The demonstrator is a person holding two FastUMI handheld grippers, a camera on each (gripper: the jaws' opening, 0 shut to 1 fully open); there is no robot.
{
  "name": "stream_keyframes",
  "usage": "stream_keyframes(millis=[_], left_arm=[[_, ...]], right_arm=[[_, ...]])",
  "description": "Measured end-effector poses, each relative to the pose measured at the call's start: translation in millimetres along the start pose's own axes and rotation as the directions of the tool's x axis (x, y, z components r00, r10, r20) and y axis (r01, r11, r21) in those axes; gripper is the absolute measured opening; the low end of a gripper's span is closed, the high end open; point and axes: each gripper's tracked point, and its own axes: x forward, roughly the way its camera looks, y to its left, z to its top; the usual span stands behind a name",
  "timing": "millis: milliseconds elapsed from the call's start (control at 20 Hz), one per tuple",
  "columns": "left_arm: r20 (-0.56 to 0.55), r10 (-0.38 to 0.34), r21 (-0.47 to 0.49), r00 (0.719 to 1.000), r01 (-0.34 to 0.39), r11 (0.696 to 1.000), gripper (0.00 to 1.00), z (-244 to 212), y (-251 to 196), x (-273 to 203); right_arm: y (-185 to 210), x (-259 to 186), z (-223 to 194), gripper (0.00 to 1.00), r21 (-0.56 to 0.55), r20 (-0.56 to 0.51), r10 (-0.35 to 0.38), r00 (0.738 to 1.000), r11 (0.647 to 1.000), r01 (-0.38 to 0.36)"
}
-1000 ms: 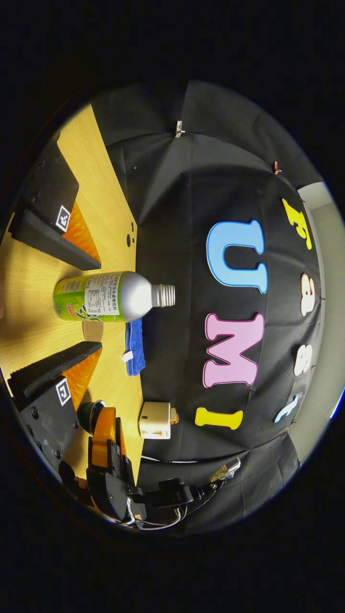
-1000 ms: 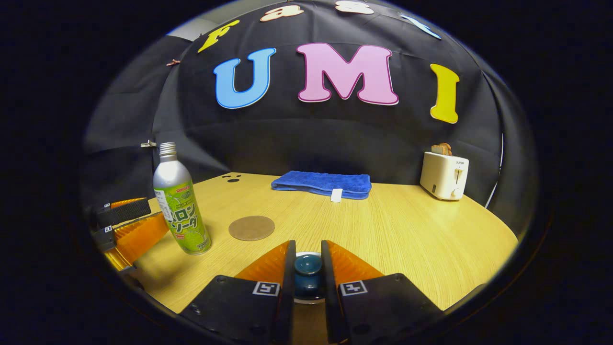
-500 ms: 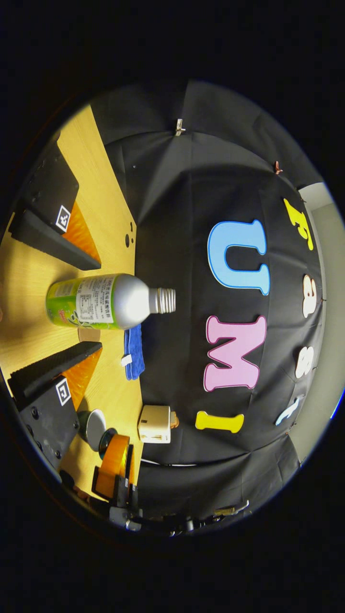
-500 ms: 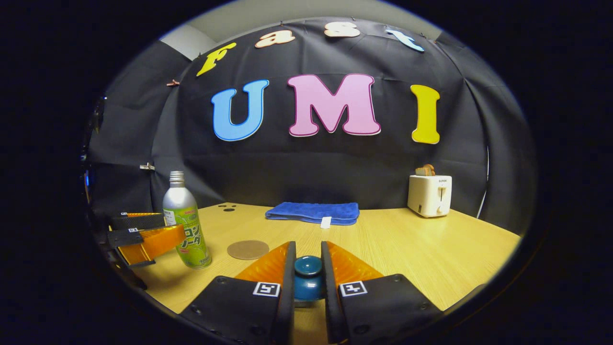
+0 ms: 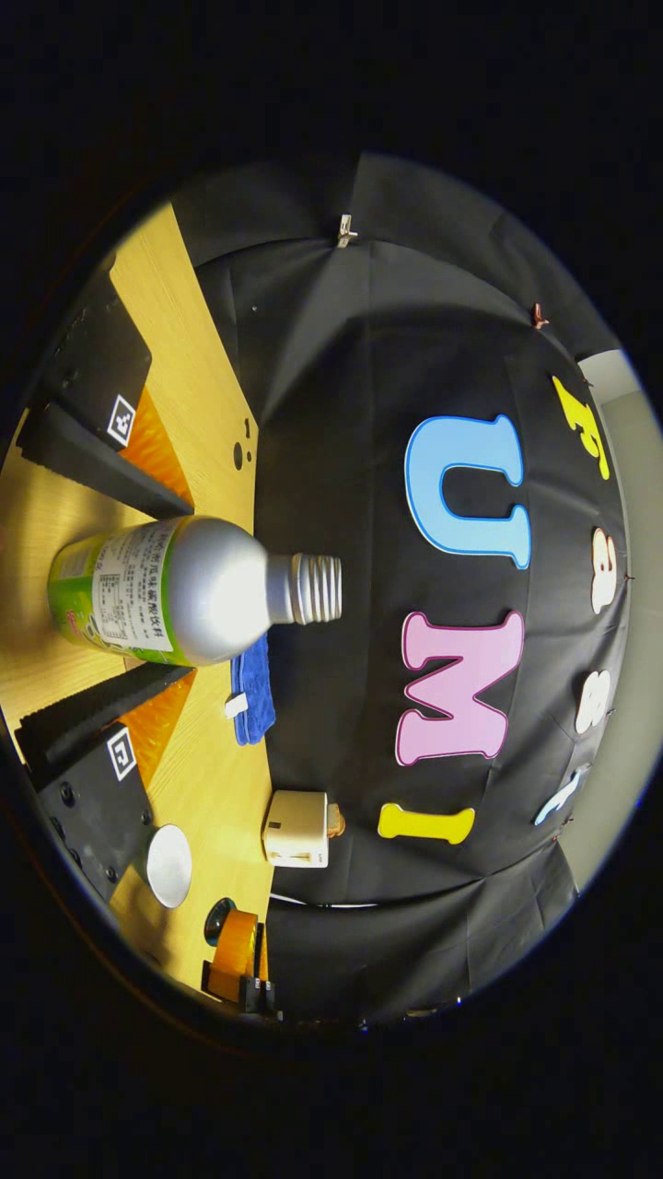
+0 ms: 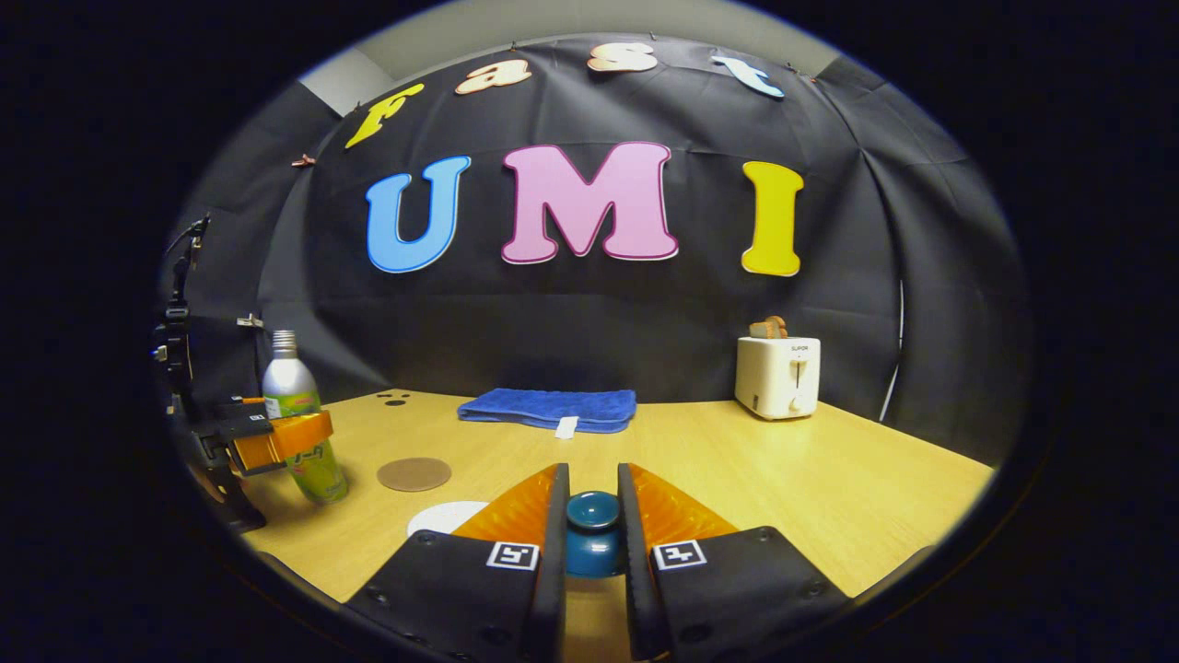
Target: Open the teacup lid with one hand, grasp the water bottle and pour water into the teacup with the other hand; after pouring, place the water bottle on the coaster and then close the teacup lid.
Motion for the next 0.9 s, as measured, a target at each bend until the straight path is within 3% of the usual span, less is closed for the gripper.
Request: stream_keyframes(millis=[200, 350, 500, 650, 750, 800, 900], left_arm=[[0.003, -0.021, 0.003, 1.0, 0.021, 1.0, 0.94, 0, -6, 13], [0.002, 0.003, 0.001, 1.0, -0.003, 1.0, 0.83, 1, -3, 17], [-0.004, -0.007, 0.01, 1.0, 0.007, 1.0, 0.81, -1, -7, 16], [0.001, -0.022, 0.138, 1.0, 0.021, 0.99, 0.79, 2, -26, 13], [0.005, -0.037, 0.295, 0.999, 0.034, 0.955, 0.79, 6, -42, 14], [0.01, -0.047, 0.393, 0.999, 0.039, 0.919, 0.78, 6, -49, 15], [0.012, -0.064, 0.581, 0.998, 0.045, 0.813, 0.78, 5, -58, 17]], right_arm=[[-26, 3, 1, 0.3, 0.002, -0.001, -0.038, 0.999, 0.999, 0.038], [-24, 3, 0, 0.3, 0.0, -0.001, -0.021, 1.0, 1.0, 0.021], [-22, 4, 1, 0.3, 0.002, -0.003, -0.004, 1.0, 1.0, 0.004], [-20, 4, 1, 0.3, 0.002, -0.003, 0.013, 1.0, 1.0, -0.013], [-26, 5, 1, 0.3, 0.002, -0.002, -0.001, 1.0, 1.0, 0.001], [-26, 5, 1, 0.3, 0.002, -0.002, -0.001, 1.0, 1.0, 0.001], [-28, 5, 1, 0.3, 0.002, -0.002, 0.005, 1.0, 1.0, -0.005]])
